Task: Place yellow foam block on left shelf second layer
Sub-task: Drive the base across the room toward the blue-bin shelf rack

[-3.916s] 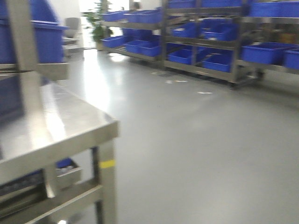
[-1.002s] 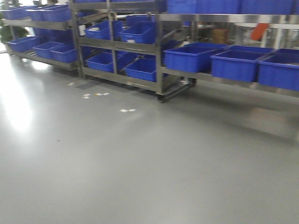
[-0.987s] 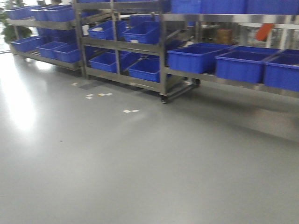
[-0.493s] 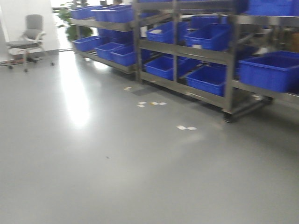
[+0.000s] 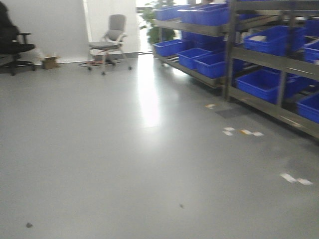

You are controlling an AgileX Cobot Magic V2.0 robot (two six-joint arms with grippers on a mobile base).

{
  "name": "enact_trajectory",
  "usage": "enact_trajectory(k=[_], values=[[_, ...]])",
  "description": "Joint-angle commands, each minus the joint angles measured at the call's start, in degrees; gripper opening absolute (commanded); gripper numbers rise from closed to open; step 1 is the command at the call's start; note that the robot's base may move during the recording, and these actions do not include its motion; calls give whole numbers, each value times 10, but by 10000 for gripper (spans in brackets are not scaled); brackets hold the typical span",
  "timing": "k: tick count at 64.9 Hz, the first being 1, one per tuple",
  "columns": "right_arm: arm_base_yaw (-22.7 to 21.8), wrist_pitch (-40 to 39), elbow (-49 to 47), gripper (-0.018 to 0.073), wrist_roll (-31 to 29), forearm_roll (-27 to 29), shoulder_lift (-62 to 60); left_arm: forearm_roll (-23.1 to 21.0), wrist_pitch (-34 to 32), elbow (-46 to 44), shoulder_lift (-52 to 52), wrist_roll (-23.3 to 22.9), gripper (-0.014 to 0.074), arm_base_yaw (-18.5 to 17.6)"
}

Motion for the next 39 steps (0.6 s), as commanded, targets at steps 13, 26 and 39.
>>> enact_trajectory(k=[13, 26, 39], values=[[-3, -50, -15, 183, -6, -11, 10, -1, -47, 15, 5, -2, 136, -1], [-3, -50, -15, 183, -6, -11, 10, -1, -50, 15, 5, -2, 136, -1], [-3, -50, -15, 183, -6, -11, 10, -1, -50, 15, 5, -2, 136, -1]])
